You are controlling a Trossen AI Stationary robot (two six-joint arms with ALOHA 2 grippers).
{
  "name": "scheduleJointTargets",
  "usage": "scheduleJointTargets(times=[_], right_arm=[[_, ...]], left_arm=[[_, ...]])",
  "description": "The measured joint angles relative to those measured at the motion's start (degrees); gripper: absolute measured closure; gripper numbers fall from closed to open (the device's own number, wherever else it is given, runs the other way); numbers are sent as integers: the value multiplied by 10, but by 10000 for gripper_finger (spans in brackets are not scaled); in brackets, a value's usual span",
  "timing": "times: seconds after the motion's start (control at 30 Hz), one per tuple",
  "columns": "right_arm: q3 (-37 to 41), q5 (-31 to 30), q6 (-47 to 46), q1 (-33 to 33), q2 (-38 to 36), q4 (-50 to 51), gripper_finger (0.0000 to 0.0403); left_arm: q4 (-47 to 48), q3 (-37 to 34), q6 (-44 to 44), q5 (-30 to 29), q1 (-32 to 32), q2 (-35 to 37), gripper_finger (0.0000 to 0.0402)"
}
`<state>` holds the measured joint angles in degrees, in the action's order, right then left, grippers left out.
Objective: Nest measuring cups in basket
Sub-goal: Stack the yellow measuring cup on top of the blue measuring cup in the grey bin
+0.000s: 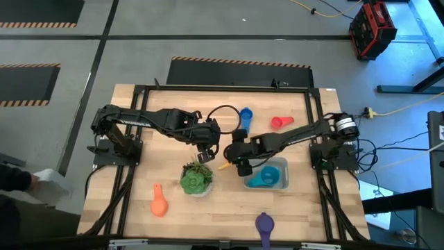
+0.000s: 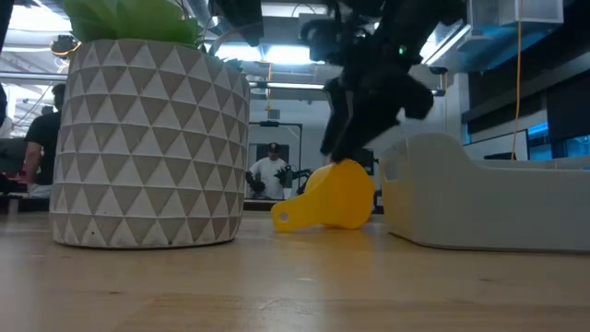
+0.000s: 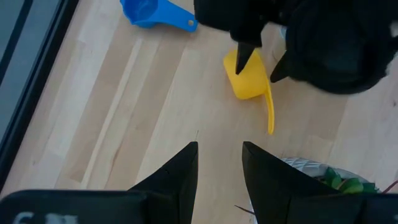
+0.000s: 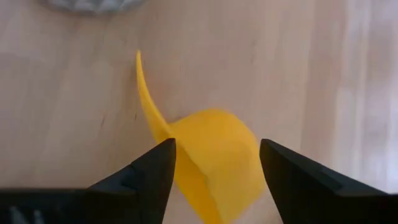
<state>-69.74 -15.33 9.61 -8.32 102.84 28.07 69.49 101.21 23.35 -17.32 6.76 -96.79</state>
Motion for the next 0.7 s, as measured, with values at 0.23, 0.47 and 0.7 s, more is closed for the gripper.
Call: scheduleJointTargets(times=[0.23,0.47,0.7], right_arm=[[-2,-20,17,0,26,6,166],[-2,-51,29,0,26,7,167],[-2,-51,29,5,25,5,198]], left_arm=[[0,0,0,0,0,0,284],[0,0,0,0,0,0,284],[0,0,0,0,0,0,284]])
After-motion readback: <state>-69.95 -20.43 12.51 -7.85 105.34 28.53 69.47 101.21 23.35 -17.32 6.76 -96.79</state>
